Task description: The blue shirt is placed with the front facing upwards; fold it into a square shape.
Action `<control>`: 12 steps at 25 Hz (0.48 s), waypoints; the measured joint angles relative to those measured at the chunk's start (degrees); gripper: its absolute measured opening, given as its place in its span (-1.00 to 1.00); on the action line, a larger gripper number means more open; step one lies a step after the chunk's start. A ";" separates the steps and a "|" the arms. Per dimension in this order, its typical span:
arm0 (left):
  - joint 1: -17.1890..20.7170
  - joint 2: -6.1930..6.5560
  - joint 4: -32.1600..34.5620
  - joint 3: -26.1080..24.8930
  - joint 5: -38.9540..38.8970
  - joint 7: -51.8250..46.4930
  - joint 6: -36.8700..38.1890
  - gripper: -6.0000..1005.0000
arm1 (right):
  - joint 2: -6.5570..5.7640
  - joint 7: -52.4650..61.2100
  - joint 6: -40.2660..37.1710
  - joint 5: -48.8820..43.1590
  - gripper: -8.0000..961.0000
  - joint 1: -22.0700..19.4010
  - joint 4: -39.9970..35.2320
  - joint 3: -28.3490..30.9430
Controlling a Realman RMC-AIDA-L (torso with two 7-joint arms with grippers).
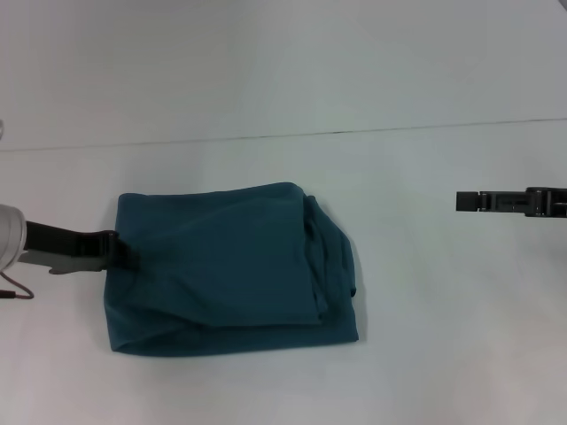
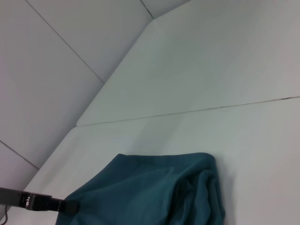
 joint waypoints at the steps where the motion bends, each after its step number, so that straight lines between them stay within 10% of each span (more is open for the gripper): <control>1: -0.18 0.03 0.00 0.18 0.34 0.12 -0.03 -0.76 | 0.02 0.00 0.03 -0.01 0.96 0.03 0.04 -0.01; 12: 3.62 -1.49 9.05 -1.19 -0.05 -0.35 0.63 -0.70 | 0.08 -0.33 0.19 -0.28 0.96 0.23 0.76 -0.05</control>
